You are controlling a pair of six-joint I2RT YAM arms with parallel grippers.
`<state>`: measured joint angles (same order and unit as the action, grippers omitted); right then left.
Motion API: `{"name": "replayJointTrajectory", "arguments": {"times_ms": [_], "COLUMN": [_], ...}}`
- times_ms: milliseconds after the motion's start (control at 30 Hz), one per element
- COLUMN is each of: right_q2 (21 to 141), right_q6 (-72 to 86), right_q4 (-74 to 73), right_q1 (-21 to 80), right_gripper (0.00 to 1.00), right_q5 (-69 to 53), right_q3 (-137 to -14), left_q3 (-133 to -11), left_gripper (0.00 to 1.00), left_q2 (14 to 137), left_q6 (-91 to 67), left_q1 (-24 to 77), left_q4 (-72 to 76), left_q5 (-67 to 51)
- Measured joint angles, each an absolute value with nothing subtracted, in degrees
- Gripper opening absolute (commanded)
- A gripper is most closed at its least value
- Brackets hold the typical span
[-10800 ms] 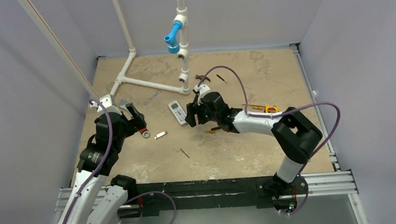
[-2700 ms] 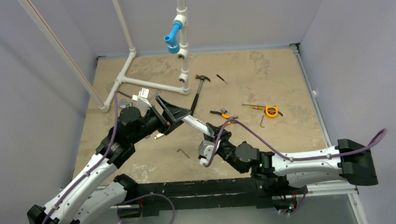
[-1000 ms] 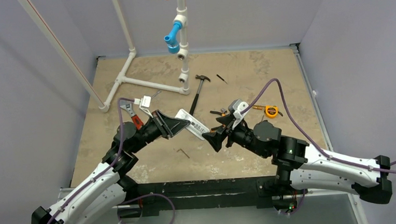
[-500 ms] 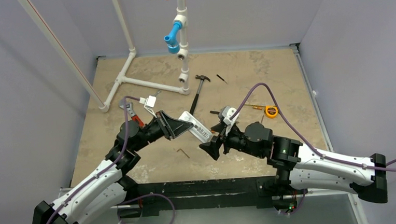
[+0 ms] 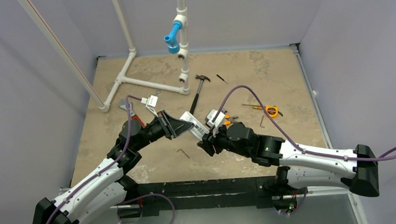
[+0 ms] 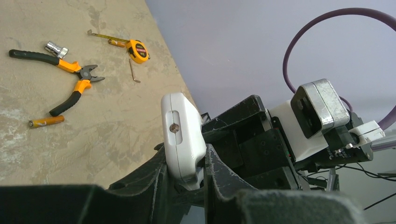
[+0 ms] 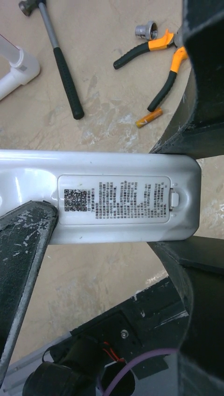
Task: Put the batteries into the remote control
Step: Pick up the remote control from the center of the board.
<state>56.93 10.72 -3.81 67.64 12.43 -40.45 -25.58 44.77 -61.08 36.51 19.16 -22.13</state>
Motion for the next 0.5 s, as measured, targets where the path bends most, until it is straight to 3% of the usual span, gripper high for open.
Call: {"name": "replayJointTrajectory", "arguments": {"times_ms": [167, 300, 500], "right_q2": [56.1, 54.8, 54.8], "right_q6": [10.3, 10.3, 10.6], "right_q4": [-3.4, -2.3, -2.0], "right_q1": [67.6, 67.6, 67.5], "right_gripper": [0.13, 0.08, 0.07], "right_q5": [12.4, 12.1, 10.5], "right_q3": [-40.0, -38.9, -38.9], "left_q3": [-25.6, -25.6, -25.6], "left_gripper": [0.37, 0.46, 0.48], "left_q2": [44.8, 44.8, 44.9], "left_q6": [-61.8, -62.0, -62.2], "left_q1": [36.5, 36.5, 36.5], "left_q4": [19.2, 19.0, 18.4], "left_q5": [-22.0, -21.6, -20.7]}}
